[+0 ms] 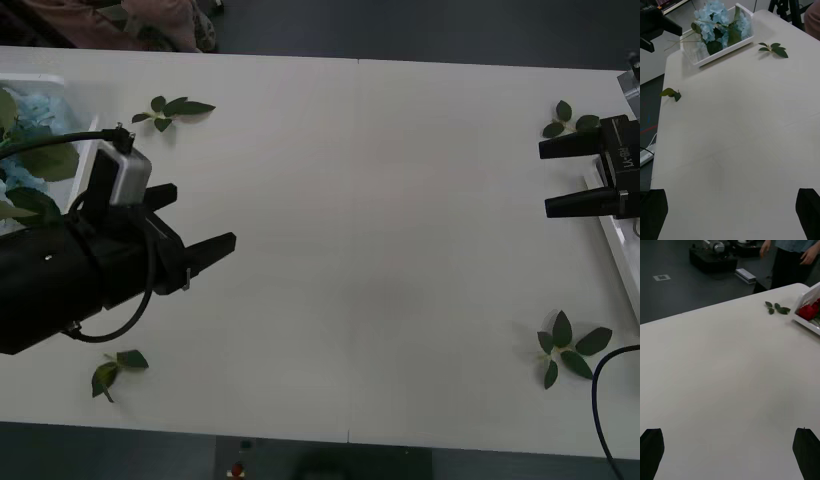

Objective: Put the red flowers into the right box and the blue flowers into the left box

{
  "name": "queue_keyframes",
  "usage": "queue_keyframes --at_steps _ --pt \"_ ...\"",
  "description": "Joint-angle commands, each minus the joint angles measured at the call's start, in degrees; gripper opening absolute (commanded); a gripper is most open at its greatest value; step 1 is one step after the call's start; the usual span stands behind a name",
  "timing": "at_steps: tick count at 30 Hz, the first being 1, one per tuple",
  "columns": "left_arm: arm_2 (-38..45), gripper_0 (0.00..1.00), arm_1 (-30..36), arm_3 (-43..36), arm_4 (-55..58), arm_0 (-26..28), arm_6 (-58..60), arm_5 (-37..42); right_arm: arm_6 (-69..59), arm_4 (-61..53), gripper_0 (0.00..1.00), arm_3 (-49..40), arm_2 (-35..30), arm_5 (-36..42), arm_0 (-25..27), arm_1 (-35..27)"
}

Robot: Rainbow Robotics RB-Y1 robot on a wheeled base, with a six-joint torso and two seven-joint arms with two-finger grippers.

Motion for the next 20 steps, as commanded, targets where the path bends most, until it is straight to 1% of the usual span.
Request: queue_keyframes --at_steps 1,20 --pt "-2.86 1.0 1.74 -1.84 -0.09 -3.66 3.72 -0.78 1.21 -0.21 1.0 -1.3 -0.1 -0.21 -1.61 -1.27" --pt "-3.65 1.0 1.74 -2.1 -0.27 -3.84 3.72 -1.04 1.21 -0.21 1.0 -1.3 -0.1 -0.21 -1.61 -1.27"
